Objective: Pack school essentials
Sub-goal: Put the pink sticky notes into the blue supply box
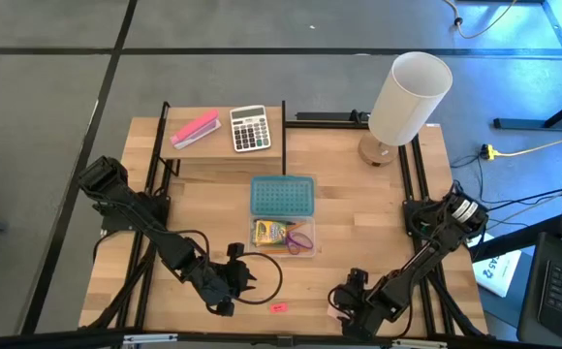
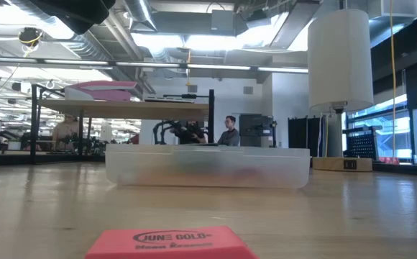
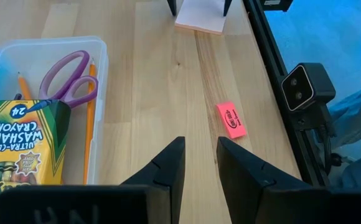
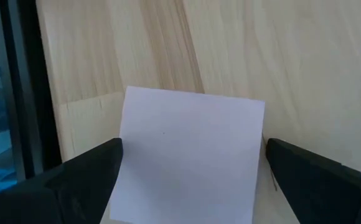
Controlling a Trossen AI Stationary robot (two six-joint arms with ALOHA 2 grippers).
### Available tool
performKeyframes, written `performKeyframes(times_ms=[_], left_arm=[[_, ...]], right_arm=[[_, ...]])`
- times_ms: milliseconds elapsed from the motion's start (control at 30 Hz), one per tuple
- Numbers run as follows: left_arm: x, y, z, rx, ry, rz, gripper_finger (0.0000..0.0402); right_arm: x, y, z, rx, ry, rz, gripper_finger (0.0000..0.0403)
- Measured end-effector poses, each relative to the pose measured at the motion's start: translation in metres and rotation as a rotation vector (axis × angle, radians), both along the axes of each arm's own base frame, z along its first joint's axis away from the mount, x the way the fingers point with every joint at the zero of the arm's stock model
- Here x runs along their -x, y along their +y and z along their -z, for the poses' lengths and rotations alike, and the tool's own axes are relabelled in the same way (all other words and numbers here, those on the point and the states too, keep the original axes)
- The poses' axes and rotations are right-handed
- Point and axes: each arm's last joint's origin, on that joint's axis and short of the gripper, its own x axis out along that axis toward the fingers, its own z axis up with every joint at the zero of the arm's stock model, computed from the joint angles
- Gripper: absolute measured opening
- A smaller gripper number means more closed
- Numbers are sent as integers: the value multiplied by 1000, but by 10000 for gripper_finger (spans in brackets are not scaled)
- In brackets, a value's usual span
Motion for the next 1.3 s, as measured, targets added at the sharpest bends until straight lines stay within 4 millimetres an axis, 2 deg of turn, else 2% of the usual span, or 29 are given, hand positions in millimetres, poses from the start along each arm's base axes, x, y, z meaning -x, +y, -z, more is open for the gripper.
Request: performKeyframes(times_ms=[567, 867, 1300], left_arm=[[0, 0, 0, 0, 0, 0, 86], [0, 0, 0, 0, 0, 0, 85], [0, 0, 0, 0, 0, 0, 85]], right_arm=[[-5, 6, 8, -31, -36, -5, 400], [-1, 9, 9, 26, -36, -133, 400], [2, 9, 11, 58, -18, -193, 400]])
